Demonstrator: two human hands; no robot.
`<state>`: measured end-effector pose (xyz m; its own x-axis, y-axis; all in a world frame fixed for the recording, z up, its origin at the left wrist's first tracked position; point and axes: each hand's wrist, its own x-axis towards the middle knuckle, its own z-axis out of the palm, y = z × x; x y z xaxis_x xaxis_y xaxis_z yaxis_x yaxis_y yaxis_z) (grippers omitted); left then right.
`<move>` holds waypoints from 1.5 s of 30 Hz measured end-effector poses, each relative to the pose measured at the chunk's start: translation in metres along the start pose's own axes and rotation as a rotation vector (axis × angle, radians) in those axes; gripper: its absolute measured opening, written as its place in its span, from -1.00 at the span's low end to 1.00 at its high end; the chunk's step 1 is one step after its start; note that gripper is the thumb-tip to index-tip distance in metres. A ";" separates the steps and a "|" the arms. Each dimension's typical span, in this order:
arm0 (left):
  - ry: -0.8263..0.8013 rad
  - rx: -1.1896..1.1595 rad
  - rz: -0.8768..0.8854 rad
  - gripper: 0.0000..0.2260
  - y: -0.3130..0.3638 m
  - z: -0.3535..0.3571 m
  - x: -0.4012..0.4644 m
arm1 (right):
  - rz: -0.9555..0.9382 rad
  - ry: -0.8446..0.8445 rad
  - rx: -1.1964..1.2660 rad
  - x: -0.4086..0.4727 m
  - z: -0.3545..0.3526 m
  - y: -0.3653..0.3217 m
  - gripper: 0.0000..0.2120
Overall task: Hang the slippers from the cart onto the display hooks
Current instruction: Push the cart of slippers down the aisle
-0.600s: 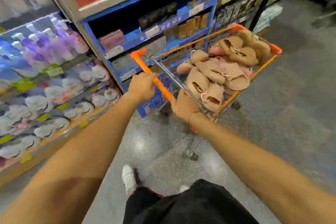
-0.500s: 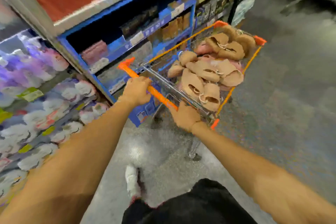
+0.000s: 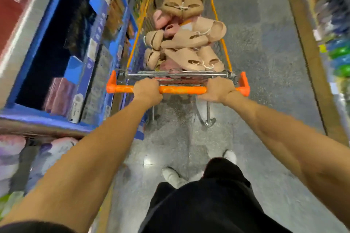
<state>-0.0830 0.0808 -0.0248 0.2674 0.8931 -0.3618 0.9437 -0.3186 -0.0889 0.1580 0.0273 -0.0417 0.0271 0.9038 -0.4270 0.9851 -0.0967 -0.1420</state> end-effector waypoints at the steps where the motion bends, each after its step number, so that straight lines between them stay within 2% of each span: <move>1: 0.005 0.006 0.019 -0.80 0.000 0.000 0.001 | 0.033 0.001 0.007 0.000 0.000 0.001 -0.36; 4: 0.024 0.045 0.091 -0.79 0.001 0.000 0.010 | 0.114 0.053 -0.009 -0.003 -0.001 0.002 -0.52; 11: 0.050 0.101 0.212 -0.79 0.011 -0.011 0.042 | 0.176 0.056 0.003 0.007 -0.013 0.015 -0.46; 16: 0.100 0.136 0.286 -0.84 0.019 -0.023 0.084 | 0.167 0.120 -0.013 0.032 -0.028 0.032 -0.57; 19: 0.097 0.154 0.300 -0.79 0.025 -0.037 0.119 | 0.185 0.144 0.010 0.056 -0.043 0.046 -0.58; 26: 0.105 0.190 0.335 -0.84 0.037 -0.083 0.226 | 0.229 0.154 -0.041 0.144 -0.087 0.082 -0.55; 32: 0.071 0.167 0.295 -0.71 0.052 -0.131 0.328 | 0.219 0.131 -0.015 0.234 -0.134 0.116 -0.60; 37: 0.009 0.121 0.213 -0.76 0.070 -0.168 0.413 | 0.245 0.101 0.008 0.303 -0.175 0.142 -0.66; 42: 0.010 0.173 0.251 -0.88 0.080 -0.202 0.500 | 0.279 0.111 0.017 0.375 -0.211 0.171 -0.60; 45: 0.030 0.179 0.273 -0.85 0.090 -0.225 0.560 | 0.314 0.123 0.027 0.425 -0.235 0.193 -0.56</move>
<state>0.1955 0.6234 -0.0268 0.5142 0.7751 -0.3672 0.7877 -0.5962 -0.1553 0.3990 0.4906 -0.0407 0.3501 0.8717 -0.3428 0.9207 -0.3876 -0.0455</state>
